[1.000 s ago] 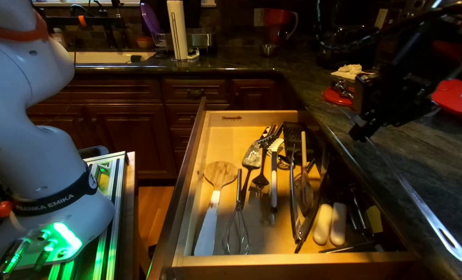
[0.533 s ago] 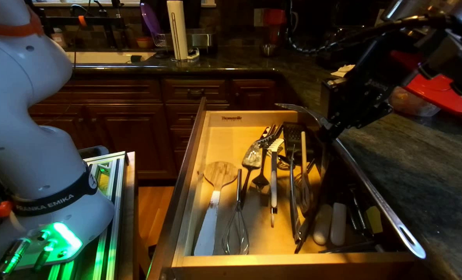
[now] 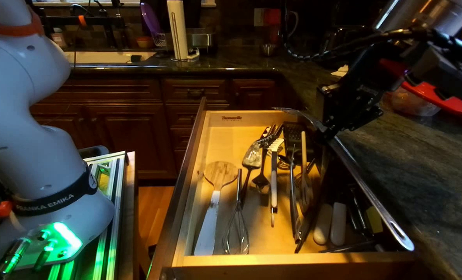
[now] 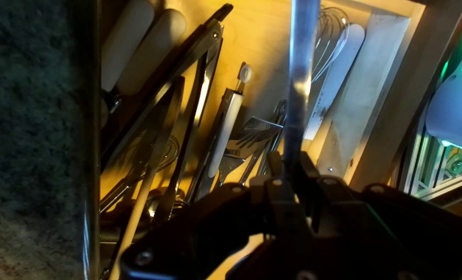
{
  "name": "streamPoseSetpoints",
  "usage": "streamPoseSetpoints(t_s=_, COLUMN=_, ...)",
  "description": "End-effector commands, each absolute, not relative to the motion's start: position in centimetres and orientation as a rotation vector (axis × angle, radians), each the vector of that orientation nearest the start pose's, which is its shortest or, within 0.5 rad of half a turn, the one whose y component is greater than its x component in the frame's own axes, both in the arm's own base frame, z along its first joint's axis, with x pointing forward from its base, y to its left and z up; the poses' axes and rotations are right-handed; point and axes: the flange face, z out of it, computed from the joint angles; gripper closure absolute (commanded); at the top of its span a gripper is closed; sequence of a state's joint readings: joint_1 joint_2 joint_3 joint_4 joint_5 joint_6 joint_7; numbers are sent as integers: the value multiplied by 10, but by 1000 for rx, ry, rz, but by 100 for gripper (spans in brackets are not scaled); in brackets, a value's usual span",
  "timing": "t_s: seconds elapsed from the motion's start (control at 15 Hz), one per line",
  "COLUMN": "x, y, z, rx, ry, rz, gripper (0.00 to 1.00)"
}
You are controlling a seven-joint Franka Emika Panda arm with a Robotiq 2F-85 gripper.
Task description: Place the spatula inside the drawer
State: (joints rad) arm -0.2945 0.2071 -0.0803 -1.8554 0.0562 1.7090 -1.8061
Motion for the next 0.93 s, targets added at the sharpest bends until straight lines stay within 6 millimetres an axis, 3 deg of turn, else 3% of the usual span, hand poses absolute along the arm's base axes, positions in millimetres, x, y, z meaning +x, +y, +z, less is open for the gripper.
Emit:
streamPoseSetpoints(t_s=0.0, x=531, y=-164, z=352, rx=-2087, ry=-1887, rz=228, gripper=97)
streamPoseSetpoints(t_s=0.33, x=526, y=-131, z=305, rx=-2020, ry=-1915, rz=249, gripper=97)
streamPoseSetpoints(t_s=0.87, x=515, y=-113, z=270, rx=-1750, ry=-2083, rz=238, gripper=97)
